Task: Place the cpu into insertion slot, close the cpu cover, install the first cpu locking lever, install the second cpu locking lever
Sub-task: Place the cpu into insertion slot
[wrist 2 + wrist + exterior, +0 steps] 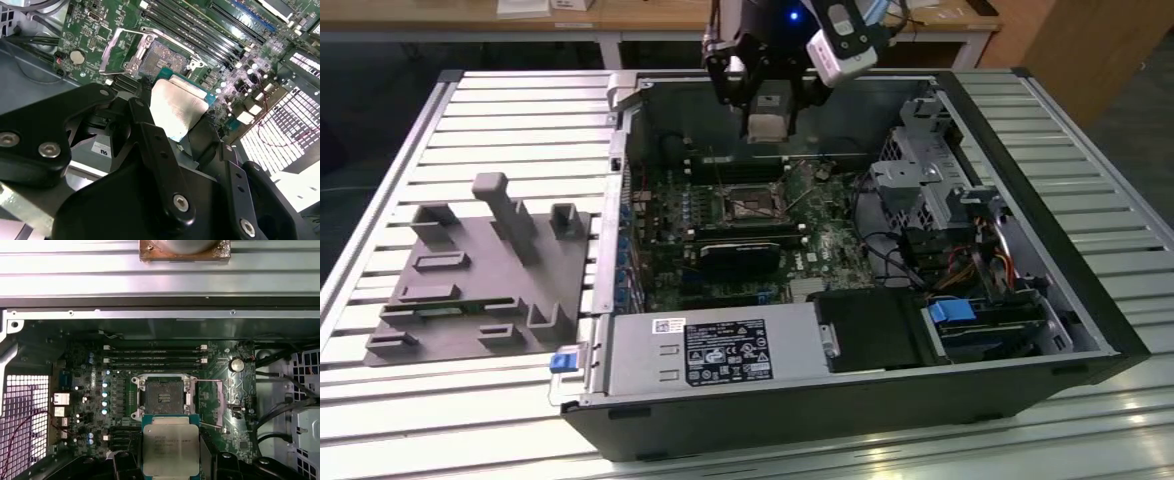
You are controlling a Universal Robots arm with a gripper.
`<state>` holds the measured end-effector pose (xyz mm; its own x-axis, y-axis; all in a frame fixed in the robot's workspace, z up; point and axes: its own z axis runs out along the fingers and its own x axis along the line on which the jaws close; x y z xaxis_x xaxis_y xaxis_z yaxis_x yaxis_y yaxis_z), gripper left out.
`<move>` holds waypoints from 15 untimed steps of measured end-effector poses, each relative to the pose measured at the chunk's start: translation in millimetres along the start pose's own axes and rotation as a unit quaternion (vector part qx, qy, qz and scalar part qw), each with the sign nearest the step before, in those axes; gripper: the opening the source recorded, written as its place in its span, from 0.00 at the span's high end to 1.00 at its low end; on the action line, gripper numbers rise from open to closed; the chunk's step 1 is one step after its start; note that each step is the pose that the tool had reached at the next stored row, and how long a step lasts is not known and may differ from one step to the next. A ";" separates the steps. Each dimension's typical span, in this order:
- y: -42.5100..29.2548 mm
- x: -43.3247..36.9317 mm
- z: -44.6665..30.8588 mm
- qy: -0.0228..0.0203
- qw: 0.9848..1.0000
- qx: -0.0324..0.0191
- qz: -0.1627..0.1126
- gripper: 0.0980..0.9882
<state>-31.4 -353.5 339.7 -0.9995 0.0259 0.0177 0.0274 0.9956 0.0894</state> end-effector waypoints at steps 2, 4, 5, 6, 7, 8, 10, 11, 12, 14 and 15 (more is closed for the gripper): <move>-0.3 0.3 3.5 0.000 1.000 0.000 0.000 0.50; -0.7 0.9 7.2 -0.001 1.000 0.000 0.001 0.50; -0.8 1.3 9.0 -0.001 1.000 0.000 0.001 0.50; -1.0 1.8 10.8 -0.001 1.000 0.000 0.001 0.50; -1.2 2.4 12.6 -0.001 1.000 0.000 0.001 0.50; -1.4 3.0 14.6 -0.001 1.000 0.000 0.001 0.50; -1.7 4.0 18.1 -0.001 1.000 0.000 0.002 0.50; -1.9 4.4 19.9 -0.001 1.000 0.000 0.002 0.50; -2.1 4.8 21.8 -0.001 1.000 0.000 0.002 0.50; -2.4 5.3 25.4 -0.002 1.000 0.000 0.003 0.50; -2.6 5.6 27.3 -0.002 1.000 0.000 0.003 0.50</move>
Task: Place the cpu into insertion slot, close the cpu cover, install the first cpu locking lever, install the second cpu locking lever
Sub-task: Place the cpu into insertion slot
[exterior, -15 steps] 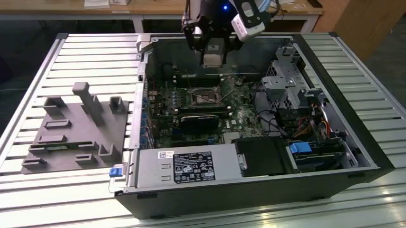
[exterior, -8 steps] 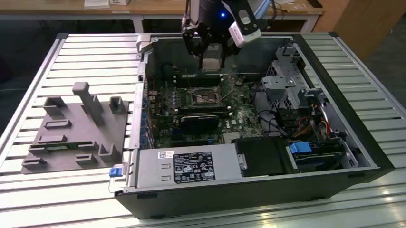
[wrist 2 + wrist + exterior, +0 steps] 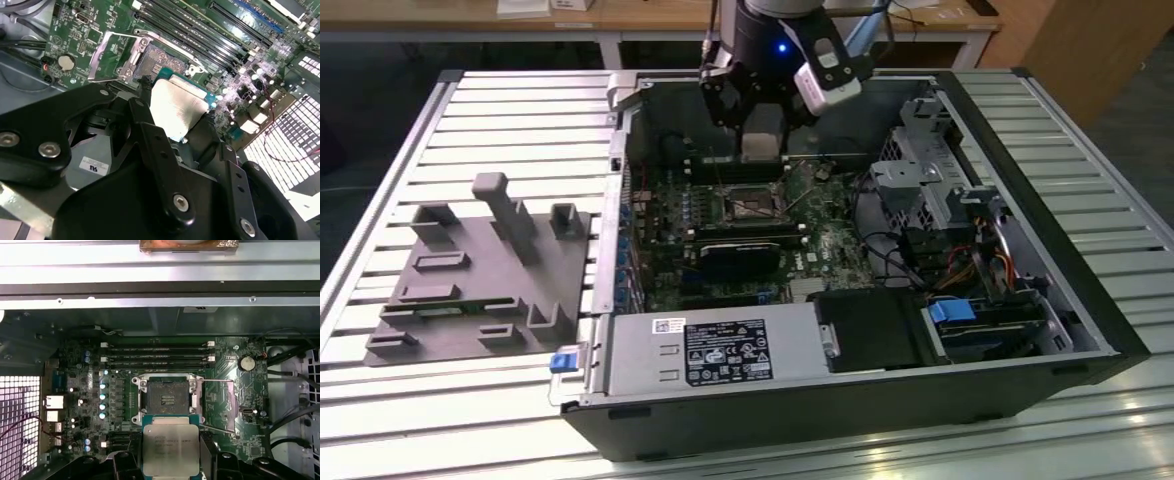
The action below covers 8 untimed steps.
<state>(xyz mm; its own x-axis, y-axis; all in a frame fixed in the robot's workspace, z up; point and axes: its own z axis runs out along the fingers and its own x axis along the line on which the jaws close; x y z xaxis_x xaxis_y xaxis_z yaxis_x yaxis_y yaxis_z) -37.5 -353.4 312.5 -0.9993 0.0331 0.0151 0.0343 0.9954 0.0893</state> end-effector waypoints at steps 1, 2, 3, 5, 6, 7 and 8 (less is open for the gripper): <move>-0.2 0.1 1.7 0.000 1.000 0.000 0.000 0.50; -0.3 0.1 3.3 0.000 1.000 0.000 0.001 0.50; -0.5 0.1 4.8 0.000 1.000 0.000 0.001 0.50; -0.7 0.2 7.4 0.000 1.000 0.000 0.004 0.50; -0.8 0.2 8.4 -0.001 1.000 0.000 0.009 0.50; -0.8 0.2 9.1 -0.001 1.000 0.000 0.016 0.50; -0.9 0.2 9.8 -0.002 1.000 0.000 0.023 0.50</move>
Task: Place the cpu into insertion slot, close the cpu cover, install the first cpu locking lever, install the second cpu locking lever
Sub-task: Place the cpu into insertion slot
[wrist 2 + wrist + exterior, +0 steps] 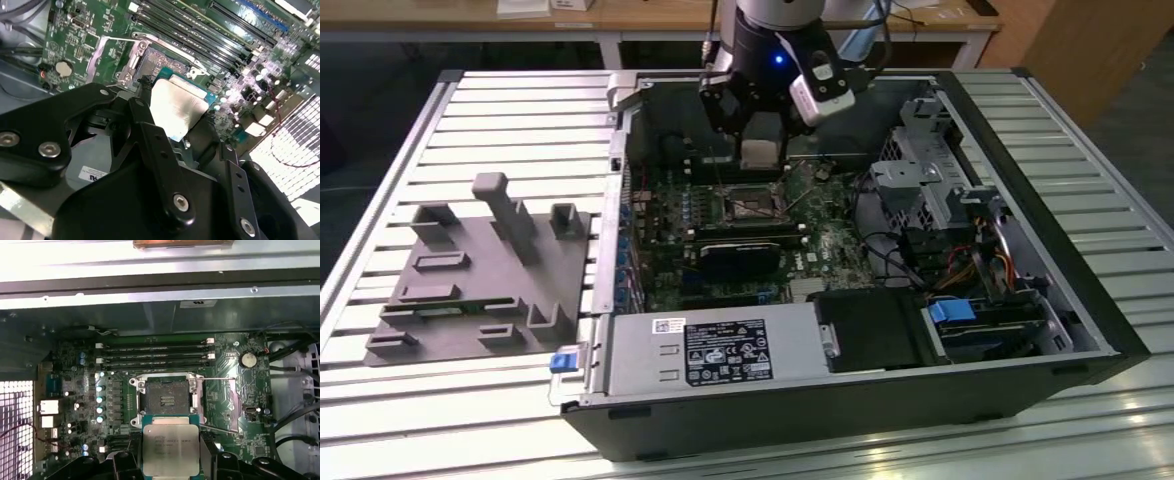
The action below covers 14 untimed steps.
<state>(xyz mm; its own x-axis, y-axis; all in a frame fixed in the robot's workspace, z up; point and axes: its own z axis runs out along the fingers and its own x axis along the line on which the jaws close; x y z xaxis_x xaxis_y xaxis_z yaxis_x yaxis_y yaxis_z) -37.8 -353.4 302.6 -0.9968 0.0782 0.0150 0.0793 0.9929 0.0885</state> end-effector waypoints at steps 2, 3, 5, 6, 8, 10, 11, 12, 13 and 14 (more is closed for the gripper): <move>-0.1 0.0 0.9 -0.001 1.000 0.000 0.015 0.50; -0.1 0.0 1.2 -0.002 1.000 0.000 0.022 0.50; -0.2 0.0 1.9 -0.004 0.999 0.000 0.039 0.50; -0.2 0.0 2.1 -0.004 0.999 0.000 0.048 0.50; -0.2 0.0 2.5 -0.006 0.998 0.000 0.066 0.50; -0.3 -0.1 2.8 -0.007 0.996 0.000 0.084 0.50; -0.3 -0.1 2.9 -0.008 0.996 0.000 0.093 0.50; -0.3 -0.1 3.1 -0.009 0.995 -0.001 0.102 0.50; -0.3 -0.1 3.3 -0.010 0.994 -0.001 0.111 0.50; -0.3 -0.1 3.4 -0.011 0.993 -0.001 0.120 0.50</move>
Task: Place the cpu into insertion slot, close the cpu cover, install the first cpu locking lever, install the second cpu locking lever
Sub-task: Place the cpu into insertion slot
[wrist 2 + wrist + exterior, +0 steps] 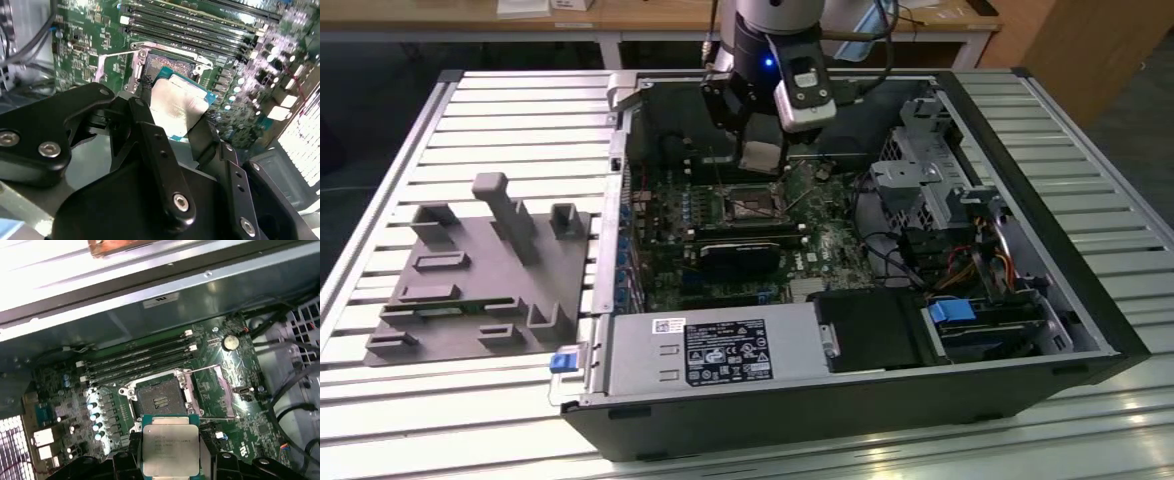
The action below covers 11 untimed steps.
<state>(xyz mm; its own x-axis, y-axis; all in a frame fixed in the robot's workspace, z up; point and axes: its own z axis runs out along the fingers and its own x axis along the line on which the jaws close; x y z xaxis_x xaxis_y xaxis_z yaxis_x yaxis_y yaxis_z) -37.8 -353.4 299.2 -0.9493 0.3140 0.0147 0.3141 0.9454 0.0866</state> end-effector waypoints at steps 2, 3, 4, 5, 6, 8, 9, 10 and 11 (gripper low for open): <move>0.0 0.0 0.3 -0.002 1.000 0.000 0.018 0.50; 0.0 0.0 0.4 -0.002 1.000 0.000 0.027 0.50; 0.0 0.0 0.6 -0.003 0.999 -0.001 0.036 0.50; -0.1 0.0 0.7 -0.004 0.999 -0.001 0.046 0.50; -0.1 0.0 0.8 -0.005 0.998 -0.001 0.055 0.50; -0.1 0.0 1.1 -0.006 0.997 -0.001 0.072 0.50; -0.1 0.0 1.3 -0.007 0.997 -0.001 0.081 0.50; -0.1 0.0 1.6 -0.008 0.996 -0.001 0.090 0.50; -0.2 0.0 1.8 -0.009 0.995 -0.002 0.099 0.50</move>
<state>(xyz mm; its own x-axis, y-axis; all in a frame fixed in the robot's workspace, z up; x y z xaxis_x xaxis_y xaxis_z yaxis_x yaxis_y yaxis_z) -37.8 -353.4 297.4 -0.8682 0.4959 0.0147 0.4952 0.8644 0.0867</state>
